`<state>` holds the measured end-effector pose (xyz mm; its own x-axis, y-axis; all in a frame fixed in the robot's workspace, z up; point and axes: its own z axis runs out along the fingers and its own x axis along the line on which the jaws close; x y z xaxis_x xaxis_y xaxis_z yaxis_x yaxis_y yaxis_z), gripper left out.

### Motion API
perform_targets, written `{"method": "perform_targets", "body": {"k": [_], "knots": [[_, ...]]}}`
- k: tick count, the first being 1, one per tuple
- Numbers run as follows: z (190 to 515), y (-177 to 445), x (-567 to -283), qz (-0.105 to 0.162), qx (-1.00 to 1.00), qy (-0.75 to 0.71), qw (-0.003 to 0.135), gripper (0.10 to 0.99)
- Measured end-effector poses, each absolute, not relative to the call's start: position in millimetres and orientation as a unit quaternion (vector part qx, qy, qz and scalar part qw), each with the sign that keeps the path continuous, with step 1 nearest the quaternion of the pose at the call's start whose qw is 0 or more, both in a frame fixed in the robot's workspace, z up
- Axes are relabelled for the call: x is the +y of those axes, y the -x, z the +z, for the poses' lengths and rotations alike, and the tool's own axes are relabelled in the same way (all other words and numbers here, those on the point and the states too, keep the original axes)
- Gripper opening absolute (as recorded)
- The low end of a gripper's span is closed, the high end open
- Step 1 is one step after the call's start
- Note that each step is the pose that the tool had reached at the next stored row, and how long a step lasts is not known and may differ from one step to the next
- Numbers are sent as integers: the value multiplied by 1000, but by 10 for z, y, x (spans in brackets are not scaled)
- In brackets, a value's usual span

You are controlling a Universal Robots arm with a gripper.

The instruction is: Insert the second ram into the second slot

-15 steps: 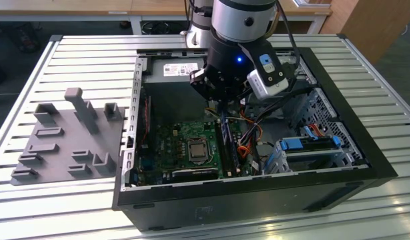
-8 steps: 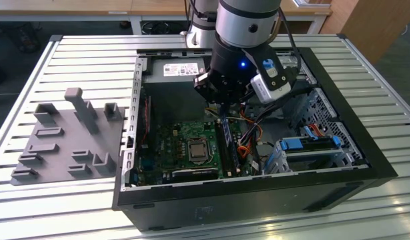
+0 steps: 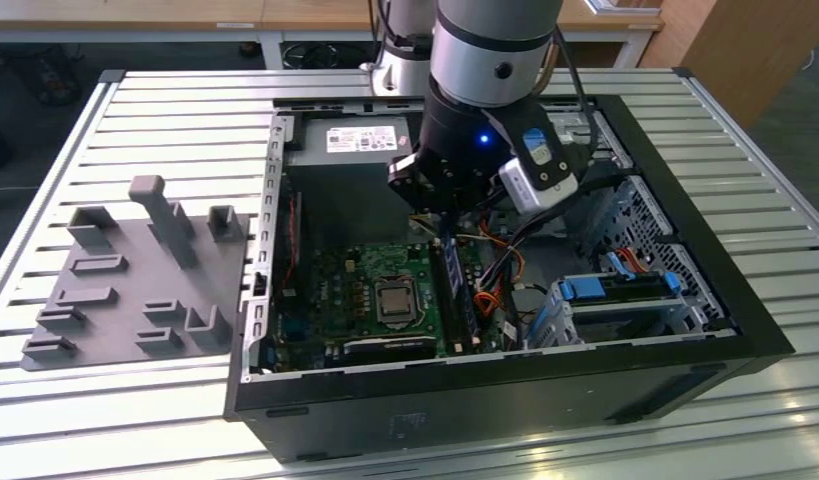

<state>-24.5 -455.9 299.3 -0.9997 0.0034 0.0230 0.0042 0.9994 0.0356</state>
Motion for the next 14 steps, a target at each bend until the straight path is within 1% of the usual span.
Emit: {"method": "perform_targets", "body": {"k": [14], "knots": [[2948,245,-4560,-18,-1000,2,11,137]]}}
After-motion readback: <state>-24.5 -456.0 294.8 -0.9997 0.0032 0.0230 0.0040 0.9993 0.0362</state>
